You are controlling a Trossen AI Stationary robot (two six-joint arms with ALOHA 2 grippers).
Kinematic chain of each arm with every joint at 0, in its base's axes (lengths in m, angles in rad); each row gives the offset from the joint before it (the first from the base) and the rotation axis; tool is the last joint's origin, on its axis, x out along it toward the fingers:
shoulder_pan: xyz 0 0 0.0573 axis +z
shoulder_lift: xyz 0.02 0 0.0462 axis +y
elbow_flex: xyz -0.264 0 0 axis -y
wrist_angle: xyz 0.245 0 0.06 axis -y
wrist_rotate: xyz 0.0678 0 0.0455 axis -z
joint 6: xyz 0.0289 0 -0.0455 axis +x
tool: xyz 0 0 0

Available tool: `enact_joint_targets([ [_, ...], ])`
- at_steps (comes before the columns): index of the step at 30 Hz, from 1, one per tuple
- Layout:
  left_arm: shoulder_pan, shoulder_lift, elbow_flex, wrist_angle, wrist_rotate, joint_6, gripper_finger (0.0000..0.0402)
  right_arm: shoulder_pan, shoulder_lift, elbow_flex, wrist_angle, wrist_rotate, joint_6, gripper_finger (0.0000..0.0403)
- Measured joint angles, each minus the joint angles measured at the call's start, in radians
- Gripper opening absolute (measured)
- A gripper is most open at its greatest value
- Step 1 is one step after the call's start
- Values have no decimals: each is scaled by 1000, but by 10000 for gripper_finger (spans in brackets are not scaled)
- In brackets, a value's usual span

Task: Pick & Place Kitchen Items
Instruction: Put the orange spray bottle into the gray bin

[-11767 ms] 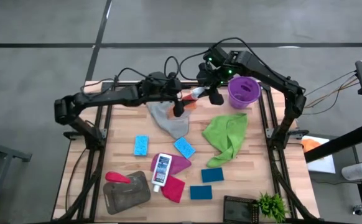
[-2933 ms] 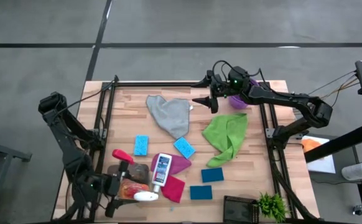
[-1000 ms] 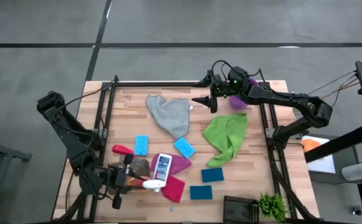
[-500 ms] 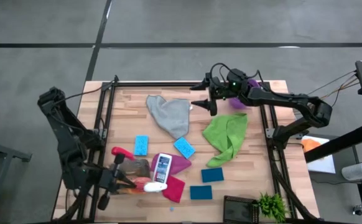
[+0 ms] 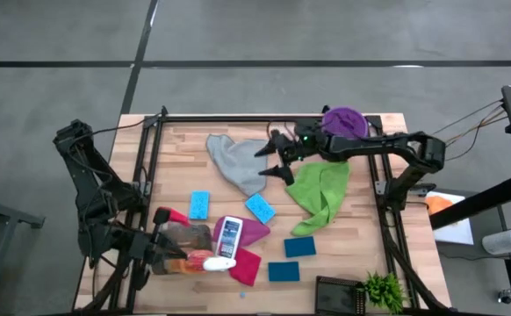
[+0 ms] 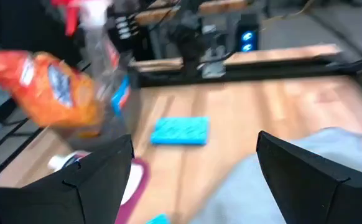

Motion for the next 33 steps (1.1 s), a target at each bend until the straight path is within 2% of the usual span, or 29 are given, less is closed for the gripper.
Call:
enact_joint_targets([
  [6, -20, -20, -3, -33, -123, 13, 16, 87, 54, 1, 3, -7, -79, 338],
  [10, -22, -27, -3, -58, -133, -10, 16, 161, 74, 1, 33, 9, -102, 338],
  [17, -22, -22, -6, -138, -105, -131, 16, 305, 106, 1, 41, 108, -103, 338],
  [20, -16, -8, -8, -137, -32, -181, 16, 327, 105, 1, 31, 148, -107, 338],
  [23, -9, 26, -7, -91, -14, -200, 22, 328, 98, 1, 19, 179, -109, 338],
  [27, -5, 77, 24, -86, -3, -192, 73, 326, 94, 1, 19, 184, -109, 338],
  [33, 19, 128, 99, -169, -4, -188, 216, 331, 93, 1, 13, 186, -86, 338],
])
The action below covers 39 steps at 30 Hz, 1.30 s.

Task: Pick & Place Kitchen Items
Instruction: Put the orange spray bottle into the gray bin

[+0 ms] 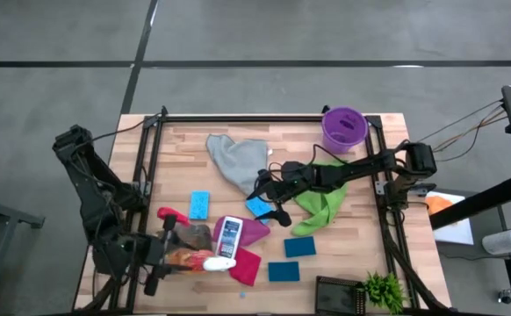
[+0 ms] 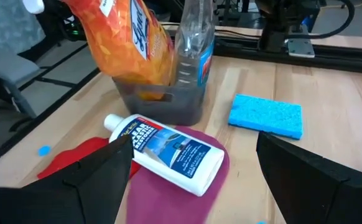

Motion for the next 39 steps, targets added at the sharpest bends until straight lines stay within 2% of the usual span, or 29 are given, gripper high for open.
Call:
enact_joint_targets([
  [4, -6, -6, 66, -104, -38, 4, 287, 26, 3, -1, 2, 6, 16, 338],
  [6, -20, -16, 70, -124, -111, 1, 296, 42, 12, -1, 14, 21, 30, 338],
  [8, -32, -25, 56, -128, -186, 10, 288, 56, 28, -1, 27, 23, 45, 338],
  [10, -41, -35, 37, -140, -234, 3, 263, 68, 43, -2, 30, 23, 56, 338],
  [12, -46, -49, 24, -176, -233, -35, 224, 79, 63, -2, 39, 24, 70, 338],
  [16, -63, -67, 22, -263, -229, -126, 112, 98, 92, -2, 37, 22, 77, 338],
  [19, -86, -85, 22, -292, -228, -139, 25, 114, 108, -2, 72, 22, 81, 336],
  [21, -101, -101, 22, -299, -228, -142, 12, 131, 117, -2, 100, 21, 81, 323],
  [23, -121, -117, 22, -308, -229, -153, 9, 151, 125, 0, 134, 19, 77, 296],
  [26, -165, -144, 22, -367, -205, -217, 3, 181, 138, 17, 143, 18, 53, 229],
  [32, -278, -162, 22, -608, -173, -520, 1, 228, 143, 36, 140, 16, -19, 44],
  [35, -309, -161, 18, -644, -134, -612, 1, 235, 143, 44, 141, 15, -25, 33],
  [39, -316, -154, 10, -639, -1, -647, 1, 235, 143, 48, 142, 16, -25, 20],
])
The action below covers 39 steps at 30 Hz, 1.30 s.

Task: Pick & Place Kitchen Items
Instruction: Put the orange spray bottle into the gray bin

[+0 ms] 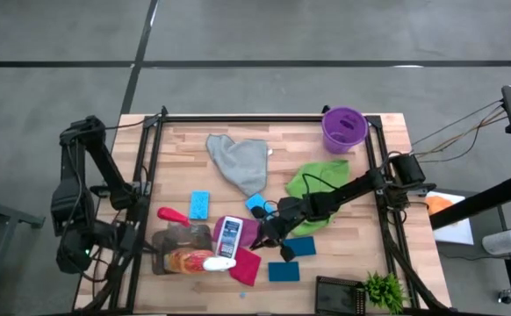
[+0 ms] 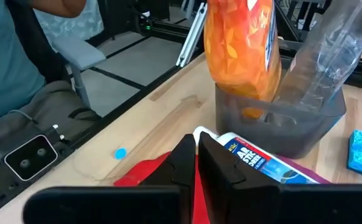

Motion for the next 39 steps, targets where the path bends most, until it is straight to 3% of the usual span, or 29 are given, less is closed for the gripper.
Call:
enact_joint_targets([
  [5, -1, 31, 0, 0, 101, 20, 0, 0, 6, 11, 4, -25, -3, 18],
  [14, -1, 39, -1, 3, 107, 23, 0, 2, 179, 232, 17, -203, 0, 18],
  [23, -1, 39, -1, 7, 84, 29, 0, -6, 299, 452, -99, -169, 1, 18],
  [39, -1, 39, -1, 15, 69, 61, 0, 2, 204, 493, -63, -118, -7, 18],
])
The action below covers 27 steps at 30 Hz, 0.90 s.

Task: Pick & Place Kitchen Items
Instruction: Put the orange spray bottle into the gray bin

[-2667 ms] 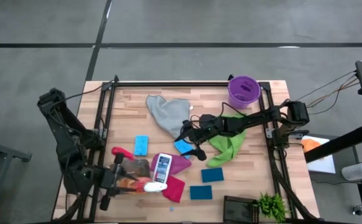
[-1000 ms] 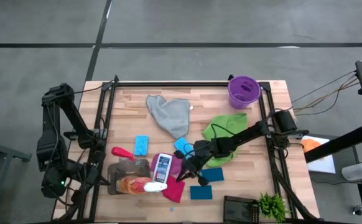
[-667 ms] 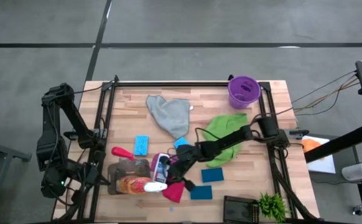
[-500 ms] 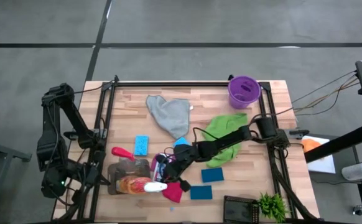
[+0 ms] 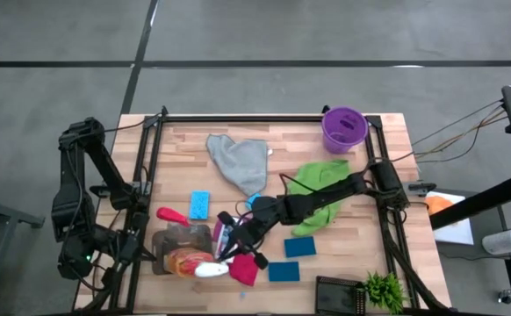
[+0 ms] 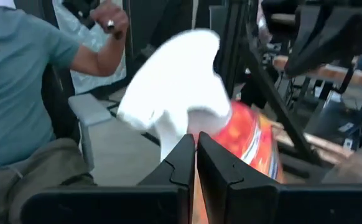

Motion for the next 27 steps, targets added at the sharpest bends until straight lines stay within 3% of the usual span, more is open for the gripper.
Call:
enact_joint_targets([
  [9, 0, 0, 0, 0, -3, 1, 0, -1, -43, 22, -176, 228, -36, 18],
  [13, 0, 0, 0, 0, -2, 5, 0, 2, -125, 22, -390, 231, -63, 18],
  [15, 0, 0, 0, 0, -2, 9, 0, 10, -175, 22, -521, 182, -69, 18],
  [18, 0, 0, 0, -1, 0, 11, 0, 25, -239, 18, -667, 14, -118, 18],
  [23, 0, 0, 0, 0, -1, 11, 0, 38, -279, -1, -674, -271, -182, 18],
  [27, 0, 0, 0, 0, -7, 11, 0, 31, -257, -10, -670, -380, -238, 18],
])
